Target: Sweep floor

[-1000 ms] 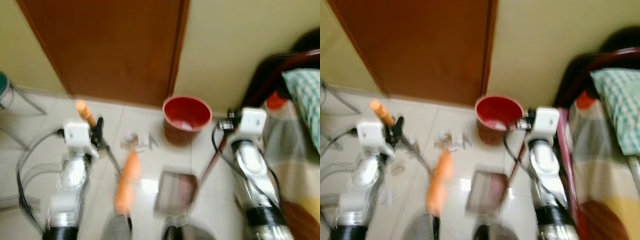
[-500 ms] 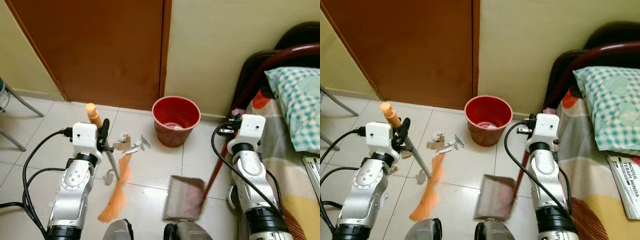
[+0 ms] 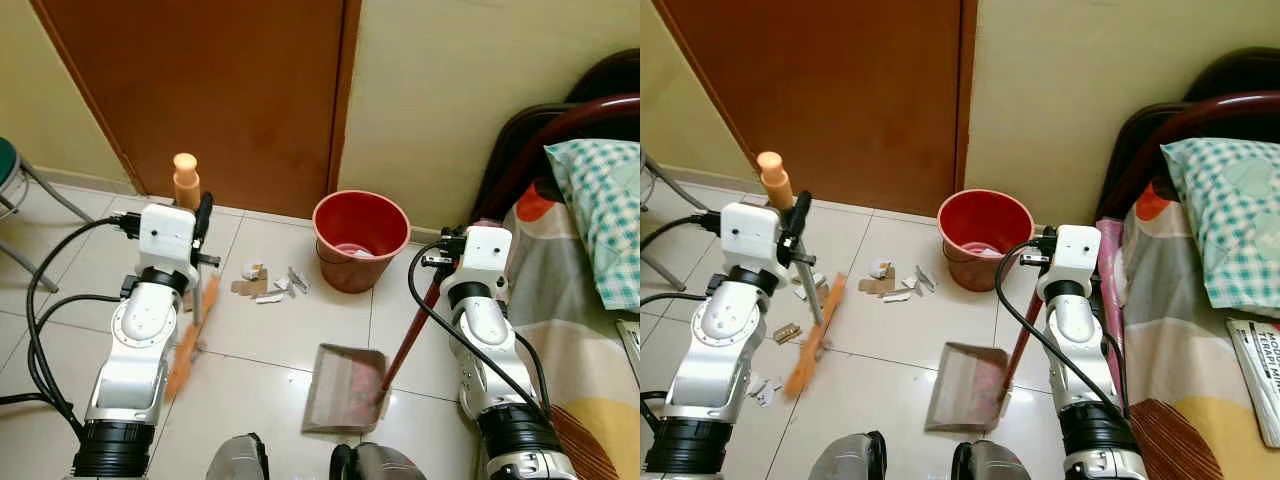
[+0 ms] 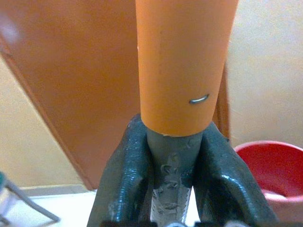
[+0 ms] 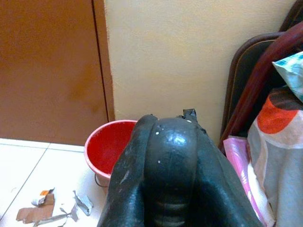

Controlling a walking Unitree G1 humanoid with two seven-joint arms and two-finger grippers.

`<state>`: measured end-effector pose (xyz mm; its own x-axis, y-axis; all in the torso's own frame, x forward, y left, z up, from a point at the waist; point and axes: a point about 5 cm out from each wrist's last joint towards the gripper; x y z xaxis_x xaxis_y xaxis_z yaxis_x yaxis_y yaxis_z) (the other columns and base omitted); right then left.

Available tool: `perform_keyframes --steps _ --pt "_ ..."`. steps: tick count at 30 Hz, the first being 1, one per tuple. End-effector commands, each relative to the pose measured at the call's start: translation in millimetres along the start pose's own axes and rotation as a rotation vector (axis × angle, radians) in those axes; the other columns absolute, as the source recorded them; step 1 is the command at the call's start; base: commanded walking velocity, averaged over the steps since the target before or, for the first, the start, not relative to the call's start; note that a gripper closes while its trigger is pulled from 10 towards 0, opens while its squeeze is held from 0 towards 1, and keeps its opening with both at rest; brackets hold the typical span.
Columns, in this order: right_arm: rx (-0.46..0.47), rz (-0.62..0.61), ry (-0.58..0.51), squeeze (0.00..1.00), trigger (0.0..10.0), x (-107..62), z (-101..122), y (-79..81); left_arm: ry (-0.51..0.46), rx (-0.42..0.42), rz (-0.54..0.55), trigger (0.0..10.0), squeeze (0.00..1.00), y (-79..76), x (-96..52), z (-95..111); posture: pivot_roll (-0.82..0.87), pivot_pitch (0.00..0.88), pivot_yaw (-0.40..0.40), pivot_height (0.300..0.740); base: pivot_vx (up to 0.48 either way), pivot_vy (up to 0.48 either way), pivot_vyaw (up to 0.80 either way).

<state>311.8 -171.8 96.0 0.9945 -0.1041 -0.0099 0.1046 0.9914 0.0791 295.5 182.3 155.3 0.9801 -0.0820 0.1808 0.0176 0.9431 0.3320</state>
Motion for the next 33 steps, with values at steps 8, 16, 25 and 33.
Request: perform_keyframes --steps 8,16,25,33 --pt "-0.009 -0.021 -0.017 0.00 10.0 1.9 1.4 -4.7 -0.157 0.052 0.078 10.0 0.00 17.6 11.9 42.0 0.02 0.100 -0.030 0.740 0.000 0.000 0.00" --pt "-0.010 -0.020 -0.012 0.00 10.0 1.8 -0.2 -4.4 -0.046 0.135 0.269 10.0 0.00 55.2 0.8 19.9 0.02 0.110 -0.028 0.740 0.000 0.000 0.00" --pt "-0.016 -0.024 -0.021 0.00 10.0 3.7 3.1 -8.6 0.146 0.115 0.381 10.0 0.00 81.2 -18.4 -27.3 0.02 0.124 -0.018 0.740 0.000 0.000 0.00" --pt "0.006 -0.030 -0.003 0.00 10.0 -0.4 -1.5 -10.0 0.307 -0.002 0.357 10.0 0.00 74.6 -22.6 -67.7 0.00 0.137 -0.018 0.740 0.000 0.000 0.00"
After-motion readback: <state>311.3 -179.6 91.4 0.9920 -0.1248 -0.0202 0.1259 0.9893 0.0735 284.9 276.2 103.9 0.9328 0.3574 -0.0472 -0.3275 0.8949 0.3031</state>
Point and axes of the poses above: a point about 5 cm out from each wrist's last joint towards the gripper, its own x axis pointing out of the wrist towards the gripper, its own z axis along the axis of the wrist's last joint, y = z × x, and after that the axes turned 4 degrees about x, right-handed
